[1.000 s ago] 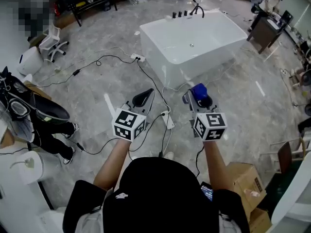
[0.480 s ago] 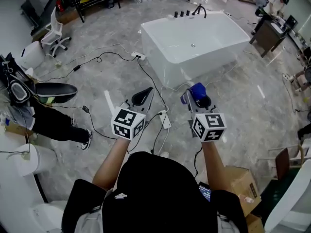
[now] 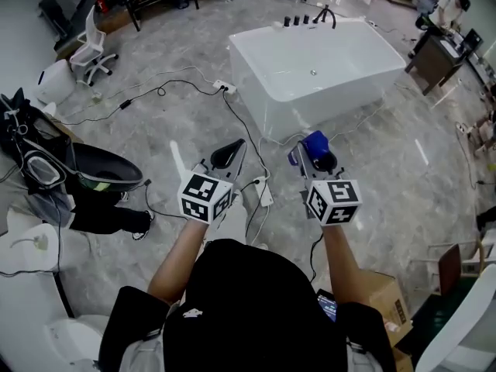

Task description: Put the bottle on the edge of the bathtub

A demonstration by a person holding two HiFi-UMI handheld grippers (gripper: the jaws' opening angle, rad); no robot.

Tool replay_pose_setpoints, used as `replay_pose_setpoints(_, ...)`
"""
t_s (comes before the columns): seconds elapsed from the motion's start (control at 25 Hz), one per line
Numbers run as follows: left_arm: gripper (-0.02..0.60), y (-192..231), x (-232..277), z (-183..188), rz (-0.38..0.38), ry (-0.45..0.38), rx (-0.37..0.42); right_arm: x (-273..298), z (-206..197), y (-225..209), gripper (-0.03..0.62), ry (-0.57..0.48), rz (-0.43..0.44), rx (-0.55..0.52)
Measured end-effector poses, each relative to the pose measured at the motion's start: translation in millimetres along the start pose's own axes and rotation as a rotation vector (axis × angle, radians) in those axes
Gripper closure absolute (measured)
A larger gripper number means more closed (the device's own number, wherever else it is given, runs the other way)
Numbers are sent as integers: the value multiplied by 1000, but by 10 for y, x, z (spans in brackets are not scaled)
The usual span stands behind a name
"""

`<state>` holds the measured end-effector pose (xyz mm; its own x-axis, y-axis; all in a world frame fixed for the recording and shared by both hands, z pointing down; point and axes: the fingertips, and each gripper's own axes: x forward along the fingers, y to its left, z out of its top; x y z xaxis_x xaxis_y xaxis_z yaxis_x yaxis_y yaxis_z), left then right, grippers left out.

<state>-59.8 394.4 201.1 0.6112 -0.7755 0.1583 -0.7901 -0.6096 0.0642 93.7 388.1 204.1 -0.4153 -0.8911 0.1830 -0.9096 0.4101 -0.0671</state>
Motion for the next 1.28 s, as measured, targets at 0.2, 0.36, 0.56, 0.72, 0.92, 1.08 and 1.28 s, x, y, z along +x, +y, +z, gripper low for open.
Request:
replay_pose_setpoints(0.2, 568, 207, 304, 4, -4, -1, -9, 321, 10, -154, 431, 9, 3, -3)
replay_pose_setpoints(0.36, 568, 451, 645, 7, -8, -1, -16, 684, 23, -335, 431, 10, 0, 0)
replay_pose_setpoints(0.56, 568, 902, 1183, 80, -15, 2, -22, 1312, 108, -581, 431, 16, -3, 3)
replay_pose_setpoints(0.72, 568, 1249, 1629, 146, -28, 12, -26, 1809, 172, -787, 431, 28, -8, 8)
replay_pose_setpoints(0.92, 568, 1762, 2118, 311, -53, 23, -23, 2474, 345, -958, 431, 33, -22, 20)
replay_pose_setpoints(1.08, 568, 2181, 2442, 402, -68, 33, -30, 2985, 438, -1043, 431, 51, -31, 24)
replay_pose_setpoints(1.28, 568, 2666, 2759, 416, -85, 42, -45, 3535, 484, -1101, 431, 62, -48, 32)
